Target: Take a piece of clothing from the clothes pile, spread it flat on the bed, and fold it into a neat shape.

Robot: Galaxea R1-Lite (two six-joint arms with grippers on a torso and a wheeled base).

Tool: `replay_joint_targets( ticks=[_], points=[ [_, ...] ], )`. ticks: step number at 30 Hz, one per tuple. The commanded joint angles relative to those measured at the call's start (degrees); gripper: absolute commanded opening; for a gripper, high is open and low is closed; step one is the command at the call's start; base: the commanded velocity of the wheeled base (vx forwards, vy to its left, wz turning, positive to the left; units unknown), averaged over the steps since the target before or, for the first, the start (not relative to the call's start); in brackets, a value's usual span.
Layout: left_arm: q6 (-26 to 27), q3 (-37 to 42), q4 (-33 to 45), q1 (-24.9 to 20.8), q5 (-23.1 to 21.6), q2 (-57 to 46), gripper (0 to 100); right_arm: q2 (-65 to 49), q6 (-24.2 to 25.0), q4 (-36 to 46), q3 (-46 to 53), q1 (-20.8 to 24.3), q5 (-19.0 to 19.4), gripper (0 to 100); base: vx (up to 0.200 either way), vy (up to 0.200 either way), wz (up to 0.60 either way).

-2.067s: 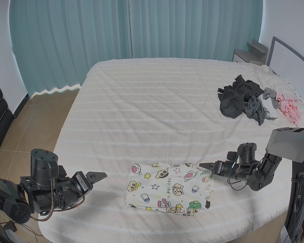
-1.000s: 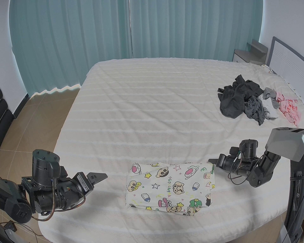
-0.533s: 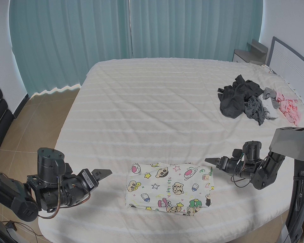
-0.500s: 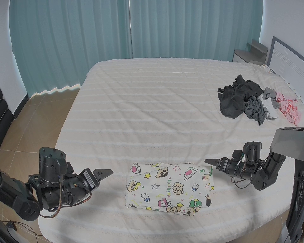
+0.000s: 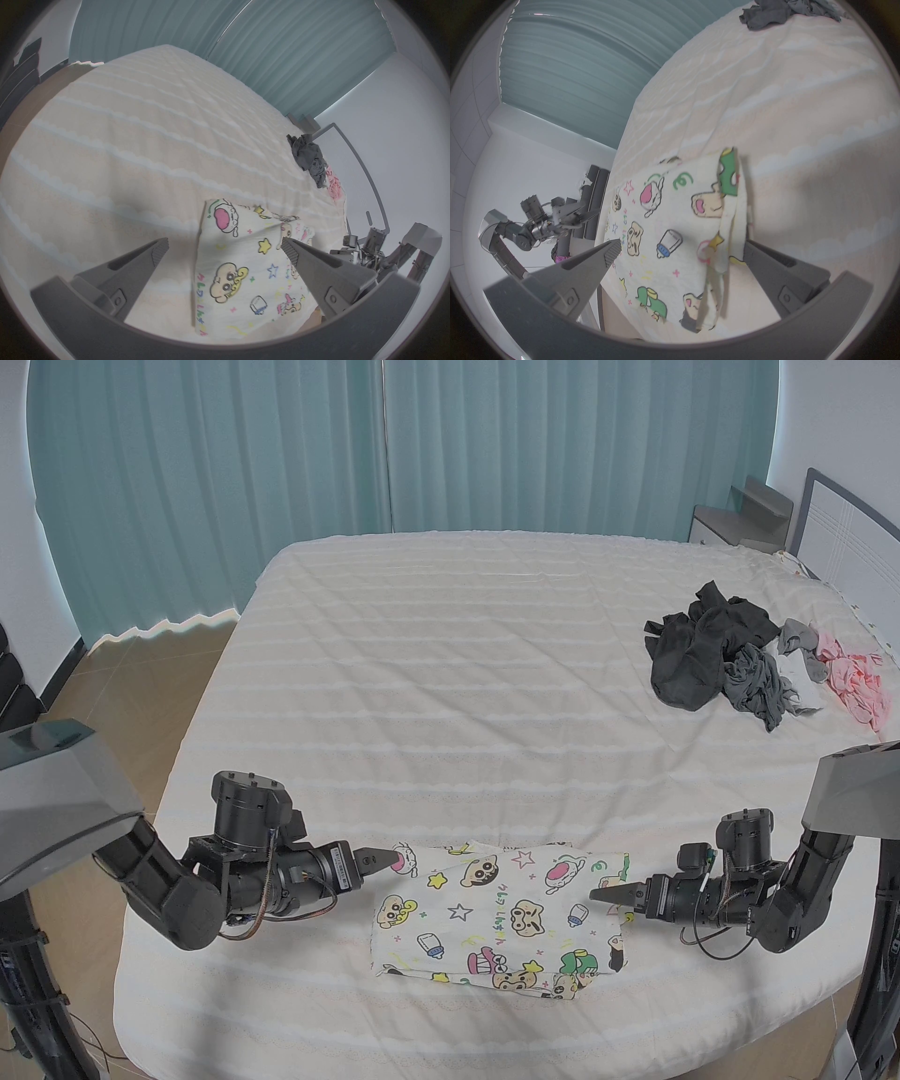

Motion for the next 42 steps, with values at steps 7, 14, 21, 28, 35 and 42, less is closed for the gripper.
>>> replay_joint_targets(
  ticks=[7,14,21,28,35,42],
  points=[
    [0.54,-3.03,-0.55,-0.41,-3.53,8.77,100,0.68,-0.25,2.75,0.52,3.94,0.38,100,0.000,0.000,0.00],
    [0.36,-3.21,-0.81,-2.52,-6.07,9.83,100,1.91,-0.25,2.75,-1.24,4.91,0.38,100,0.000,0.000,0.00],
    [0.01,-4.00,-2.30,-4.72,-5.99,10.88,100,1.20,-0.25,3.46,-1.15,3.06,-0.15,100,0.000,0.000,0.00],
    [-0.34,-4.00,-2.39,-5.77,-5.90,11.06,100,0.15,-2.28,7.15,-0.19,0.69,-0.77,100,0.000,0.000,0.00],
    [-0.61,-4.00,-2.39,-5.86,-5.90,11.06,100,2.08,-4.21,8.29,-1.42,2.01,-2.26,100,0.000,0.000,0.00],
    [-0.61,-3.91,-2.39,-6.56,-5.90,10.97,100,2.79,-2.80,8.20,-4.14,6.05,-2.09,100,0.000,0.000,0.00]
  ],
)
